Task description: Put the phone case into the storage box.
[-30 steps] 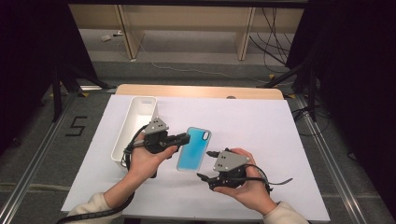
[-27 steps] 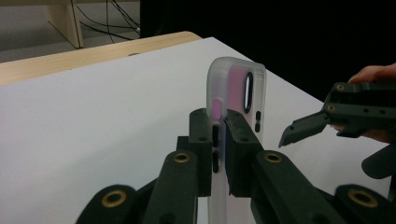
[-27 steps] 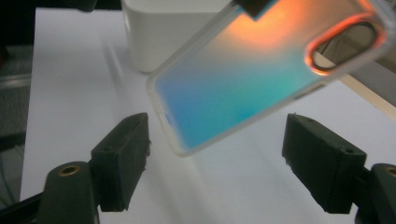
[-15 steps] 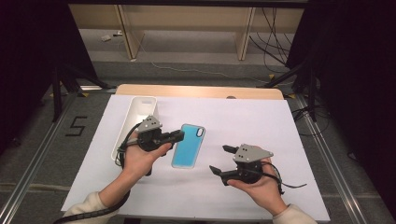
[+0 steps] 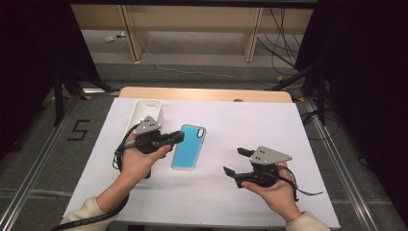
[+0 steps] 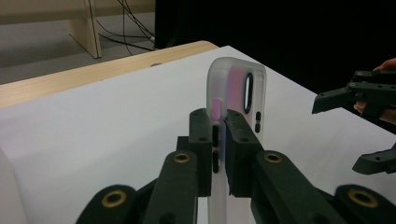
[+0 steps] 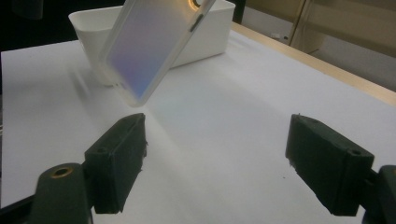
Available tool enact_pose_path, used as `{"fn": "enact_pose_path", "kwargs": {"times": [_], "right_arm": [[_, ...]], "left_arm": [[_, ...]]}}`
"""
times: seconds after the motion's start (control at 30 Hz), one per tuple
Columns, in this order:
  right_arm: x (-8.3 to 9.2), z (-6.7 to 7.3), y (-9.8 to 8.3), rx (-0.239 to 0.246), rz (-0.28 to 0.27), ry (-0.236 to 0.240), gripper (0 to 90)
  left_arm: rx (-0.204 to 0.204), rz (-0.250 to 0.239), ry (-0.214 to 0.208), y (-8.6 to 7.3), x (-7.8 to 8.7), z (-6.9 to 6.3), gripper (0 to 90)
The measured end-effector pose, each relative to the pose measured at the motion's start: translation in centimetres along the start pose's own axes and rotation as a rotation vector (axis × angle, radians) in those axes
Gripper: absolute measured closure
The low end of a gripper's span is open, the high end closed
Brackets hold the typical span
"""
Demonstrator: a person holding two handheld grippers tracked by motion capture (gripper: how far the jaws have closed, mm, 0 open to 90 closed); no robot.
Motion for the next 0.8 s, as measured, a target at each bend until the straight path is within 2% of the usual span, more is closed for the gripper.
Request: {"fn": "enact_pose_path", "kwargs": {"times": [0.07,0.3,0.4,0.43,0.47,0.5,0.63,0.67,0.8], "right_arm": [[0.0,-0.2,0.0,-0.012,-0.021,-0.002,20.8],[0.4,-0.7,-0.4,-0.039,-0.015,-0.004,20.3],[0.7,-0.8,-0.5,-0.045,0.001,-0.006,20.3],[0.6,-0.9,-0.5,-0.046,-0.019,-0.005,20.3],[0.8,-1.0,-0.7,-0.05,-0.01,-0.01,20.5],[0.7,-1.0,-0.6,-0.048,-0.035,-0.007,20.6],[0.7,-1.0,-0.7,-0.062,-0.031,0.006,20.5],[0.6,-1.0,-0.7,-0.061,-0.049,0.006,20.4],[0.8,-1.2,-1.0,-0.058,-0.032,-0.005,20.2]], "left_arm": [[-0.007,-0.005,0.003,0.0,0.2,0.1,82.3],[0.001,-0.024,0.01,0.1,0.9,0.5,82.4],[-0.015,-0.027,0.02,0.1,1.2,0.7,82.4],[-0.015,-0.027,0.022,0.1,1.3,0.8,82.4],[-0.013,-0.031,0.019,0.1,1.3,0.8,82.4],[-0.014,-0.031,0.019,0.1,1.4,0.9,82.4],[-0.015,-0.029,0.037,0.1,1.6,1.2,82.3],[-0.016,-0.031,0.033,0.1,1.6,1.3,82.3],[-0.015,-0.04,0.036,0.3,1.9,1.5,82.4]]}}
Point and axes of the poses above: each handheld gripper's, and its own axes: x roughly backward along the jaws, y roughly out of its top, z roughly to its left, the point moved 4 cm from there along -x, roughly forward along the jaws, and after that the axes turned 13 degrees about z, right-handed, at the moved point
